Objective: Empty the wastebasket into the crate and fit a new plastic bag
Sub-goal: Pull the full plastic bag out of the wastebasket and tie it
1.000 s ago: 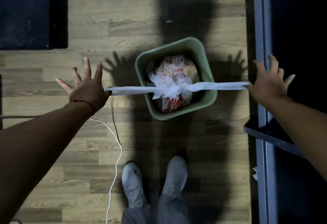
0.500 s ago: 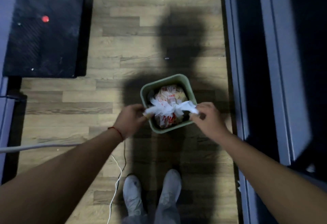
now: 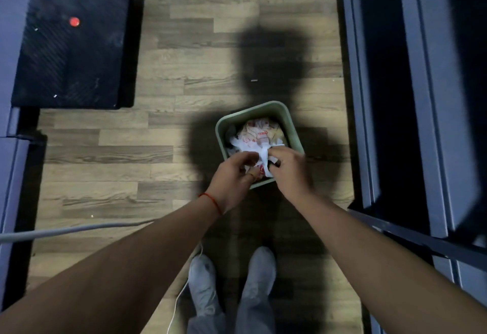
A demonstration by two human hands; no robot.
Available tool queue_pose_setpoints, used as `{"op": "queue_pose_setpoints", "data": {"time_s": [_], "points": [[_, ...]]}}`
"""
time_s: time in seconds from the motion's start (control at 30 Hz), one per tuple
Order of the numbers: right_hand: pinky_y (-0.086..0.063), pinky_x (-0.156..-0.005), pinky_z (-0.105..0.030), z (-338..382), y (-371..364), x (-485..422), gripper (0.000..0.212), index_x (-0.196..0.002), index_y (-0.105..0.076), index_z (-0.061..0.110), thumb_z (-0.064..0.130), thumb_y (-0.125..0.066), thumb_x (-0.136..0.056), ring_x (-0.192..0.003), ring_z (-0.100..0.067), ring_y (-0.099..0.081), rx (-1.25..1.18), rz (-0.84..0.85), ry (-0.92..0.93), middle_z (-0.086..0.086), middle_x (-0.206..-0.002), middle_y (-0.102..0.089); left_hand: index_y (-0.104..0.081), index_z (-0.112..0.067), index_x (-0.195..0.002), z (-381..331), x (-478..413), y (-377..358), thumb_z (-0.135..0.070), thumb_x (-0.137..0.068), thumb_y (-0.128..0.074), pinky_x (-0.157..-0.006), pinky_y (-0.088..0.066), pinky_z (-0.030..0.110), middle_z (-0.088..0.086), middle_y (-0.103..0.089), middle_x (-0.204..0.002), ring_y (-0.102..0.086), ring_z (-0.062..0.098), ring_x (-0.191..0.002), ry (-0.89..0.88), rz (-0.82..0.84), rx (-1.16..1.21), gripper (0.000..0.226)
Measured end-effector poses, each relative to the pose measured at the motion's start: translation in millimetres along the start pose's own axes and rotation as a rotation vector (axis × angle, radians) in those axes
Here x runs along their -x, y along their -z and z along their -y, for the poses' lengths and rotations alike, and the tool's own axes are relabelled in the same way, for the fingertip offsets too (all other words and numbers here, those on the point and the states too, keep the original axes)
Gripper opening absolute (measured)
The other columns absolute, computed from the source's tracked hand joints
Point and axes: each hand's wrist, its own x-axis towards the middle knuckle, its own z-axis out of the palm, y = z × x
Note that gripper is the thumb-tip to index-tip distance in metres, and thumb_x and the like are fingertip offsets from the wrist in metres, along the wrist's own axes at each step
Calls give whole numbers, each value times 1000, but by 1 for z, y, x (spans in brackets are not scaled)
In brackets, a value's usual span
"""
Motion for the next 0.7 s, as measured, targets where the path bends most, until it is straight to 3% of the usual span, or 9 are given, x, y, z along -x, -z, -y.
{"op": "queue_pose_setpoints", "data": {"time_s": [0.1, 0.17, 0.23, 0.3, 0.33, 0.4, 0.53, 0.7], "points": [[-46, -70, -32, 0, -8, -5, 22, -85, -70, 10, 2, -76, -66, -89, -31, -62, 189, -88, 23, -9, -98, -67, -66, -7, -115, 5, 2, 0, -11, -92, -61, -93, -51, 30, 7, -57, -119, -62, 17, -101, -55, -19, -23, 24], [-42, -80, -36, -2, -12, -9, 25, -86, -72, 15, 12, -80, -63, -104, -28, -50, 365, -154, 83, -5, -115, -63, -67, -9, -114, 9, 3, 4, -9, -92, -60, -93, -49, 22, 4, -52, -122, -59, 14, -105, -84, -47, -14, 23], [-38, -94, -40, 1, -13, -11, 42, -108, -70, 22, 21, -80, -67, -116, -23, -36, 319, -189, 14, -4, -133, -51, -68, -13, -116, 11, 2, 7, -10, -93, -60, -97, -47, 21, 4, -50, -125, -55, 12, -114, -96, -73, -6, 25], [-31, -103, -36, 3, -13, -14, 74, -138, -48, 30, 27, -79, -71, -121, -17, -29, 170, -199, -58, -5, -137, -44, -68, -14, -119, 12, 2, 9, -10, -93, -59, -100, -44, 18, 3, -49, -127, -51, 10, -119, -95, -77, -2, 27], [-27, -105, -33, 3, -14, -15, 81, -145, -39, 30, 30, -77, -73, -122, -15, -28, 172, -197, -23, -6, -137, -43, -68, -14, -119, 11, 2, 10, -10, -93, -59, -99, -43, 14, 3, -48, -127, -50, 9, -119, -91, -80, -2, 28], [-26, -107, -34, 2, -17, -17, 82, -145, -38, 28, 31, -77, -73, -125, -15, -28, 188, -176, 22, -7, -138, -44, -68, -13, -119, 10, 2, 11, -10, -94, -59, -97, -41, 7, 3, -48, -128, -50, 9, -119, -89, -81, 5, 27], [-38, -105, -45, 0, -21, -16, 73, -134, -49, 31, 22, -80, -68, -125, -24, -31, 81, -185, -56, -6, -137, -41, -69, -15, -118, 14, 3, 11, -9, -93, -60, -101, -46, 21, 5, -51, -128, -52, 14, -122, -76, -96, 48, 27], [-30, -111, -40, -11, -23, -14, 96, -149, -27, 36, 19, -76, -68, -136, -20, -32, 76, -34, -11, -2, -146, -35, -72, -13, -108, 15, 5, 11, -8, -91, -62, -97, -49, 23, 3, -60, -119, -60, 13, -113, -150, -150, 34, 21]]}}
